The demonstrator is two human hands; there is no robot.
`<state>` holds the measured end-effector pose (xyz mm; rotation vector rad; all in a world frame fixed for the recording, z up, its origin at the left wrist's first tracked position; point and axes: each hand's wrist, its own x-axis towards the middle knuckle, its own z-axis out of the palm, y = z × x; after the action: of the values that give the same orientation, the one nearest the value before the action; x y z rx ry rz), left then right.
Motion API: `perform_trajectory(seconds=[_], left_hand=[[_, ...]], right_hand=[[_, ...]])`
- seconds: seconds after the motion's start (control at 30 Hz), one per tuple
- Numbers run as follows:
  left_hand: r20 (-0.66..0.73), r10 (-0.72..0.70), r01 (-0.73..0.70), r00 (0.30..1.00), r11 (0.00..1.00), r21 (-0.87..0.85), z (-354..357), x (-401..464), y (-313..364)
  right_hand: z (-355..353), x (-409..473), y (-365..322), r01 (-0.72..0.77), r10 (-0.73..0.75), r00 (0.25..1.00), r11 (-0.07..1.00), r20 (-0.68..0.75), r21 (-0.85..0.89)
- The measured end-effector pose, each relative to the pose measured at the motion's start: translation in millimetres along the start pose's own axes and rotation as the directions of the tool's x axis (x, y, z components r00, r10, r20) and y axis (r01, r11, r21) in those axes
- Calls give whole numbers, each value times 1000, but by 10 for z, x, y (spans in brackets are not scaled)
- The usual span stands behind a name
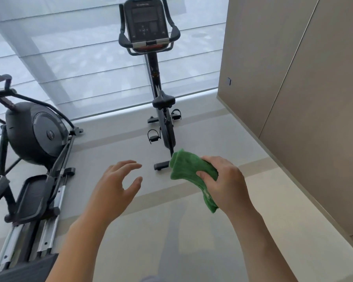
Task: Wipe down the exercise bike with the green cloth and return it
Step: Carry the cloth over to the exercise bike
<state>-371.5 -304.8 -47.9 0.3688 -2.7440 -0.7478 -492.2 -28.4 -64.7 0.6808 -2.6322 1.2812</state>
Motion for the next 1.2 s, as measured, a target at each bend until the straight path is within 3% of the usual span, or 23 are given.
perform_trajectory(seconds=[0.33,0.7,1.2], left_hand=[[2,48,-48,999,997,-56,280,1358,-564],[-22,85,-87,996,989,-118,-37,3194,-1432],[103,188,-168,977,970,-178,273,4513,-1884]], right_hand=[[562,1221,189,1,-2,1000,995,-15,-102],[1550,2901,-168,20,-23,1000,992,-19,-124],[2380,4272,-132,53,-39,994,990,100,-134]])
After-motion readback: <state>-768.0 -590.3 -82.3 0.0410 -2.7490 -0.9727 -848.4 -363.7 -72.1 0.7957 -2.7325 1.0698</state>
